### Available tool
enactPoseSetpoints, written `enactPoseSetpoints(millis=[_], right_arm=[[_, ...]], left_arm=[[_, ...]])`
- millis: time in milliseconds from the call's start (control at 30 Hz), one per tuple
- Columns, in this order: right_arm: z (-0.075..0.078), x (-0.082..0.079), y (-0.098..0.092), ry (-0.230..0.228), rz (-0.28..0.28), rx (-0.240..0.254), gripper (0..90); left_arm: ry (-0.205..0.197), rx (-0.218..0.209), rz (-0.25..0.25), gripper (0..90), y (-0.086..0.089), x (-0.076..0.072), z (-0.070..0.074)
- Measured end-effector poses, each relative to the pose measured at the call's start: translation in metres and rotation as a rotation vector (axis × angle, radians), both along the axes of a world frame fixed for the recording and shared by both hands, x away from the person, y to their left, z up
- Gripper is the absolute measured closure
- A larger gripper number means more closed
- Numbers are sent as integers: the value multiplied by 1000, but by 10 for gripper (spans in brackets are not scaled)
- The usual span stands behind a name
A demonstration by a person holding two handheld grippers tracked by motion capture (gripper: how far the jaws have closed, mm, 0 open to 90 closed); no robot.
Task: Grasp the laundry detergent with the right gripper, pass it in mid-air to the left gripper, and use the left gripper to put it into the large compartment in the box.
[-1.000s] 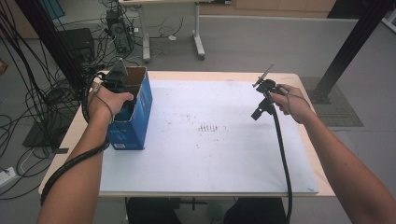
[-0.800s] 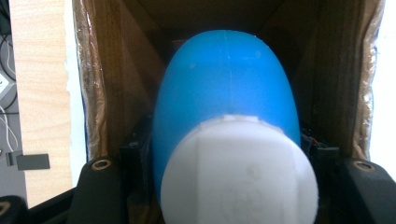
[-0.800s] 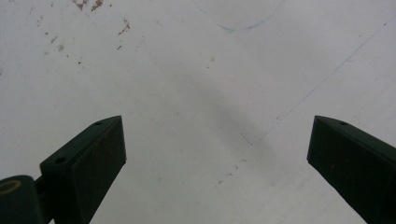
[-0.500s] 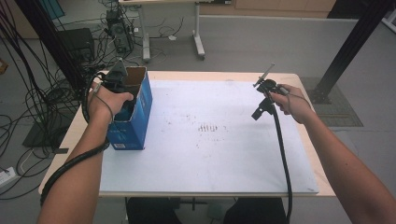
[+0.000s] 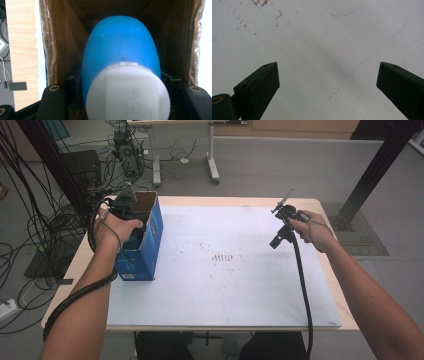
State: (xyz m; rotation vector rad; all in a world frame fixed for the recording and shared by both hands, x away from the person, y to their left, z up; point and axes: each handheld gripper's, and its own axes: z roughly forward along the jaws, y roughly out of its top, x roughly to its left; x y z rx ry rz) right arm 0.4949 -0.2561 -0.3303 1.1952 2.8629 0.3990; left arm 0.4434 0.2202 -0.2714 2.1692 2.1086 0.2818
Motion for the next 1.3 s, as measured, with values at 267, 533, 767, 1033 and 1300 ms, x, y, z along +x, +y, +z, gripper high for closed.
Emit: enactPoseSetpoints(millis=[267, 533, 767, 1033, 1300], right_arm=[[0, -1, -2, 2, -6, 1, 44], [0, -1, -1, 4, -4, 1, 45], [-1, -1, 1, 5, -1, -3, 45], [0, -1, 2, 5, 0, -4, 45], [0, -1, 2, 5, 0, -4, 45]], left_arm=[[0, -3, -3, 373, 1, 1, 0], [8, -9, 4, 328, 3, 0, -4], [-2, -20, 7, 324, 4, -1, 0], [-18, -14, -3, 316, 3, -2, 16], [-41, -8, -15, 307, 1, -6, 34]])
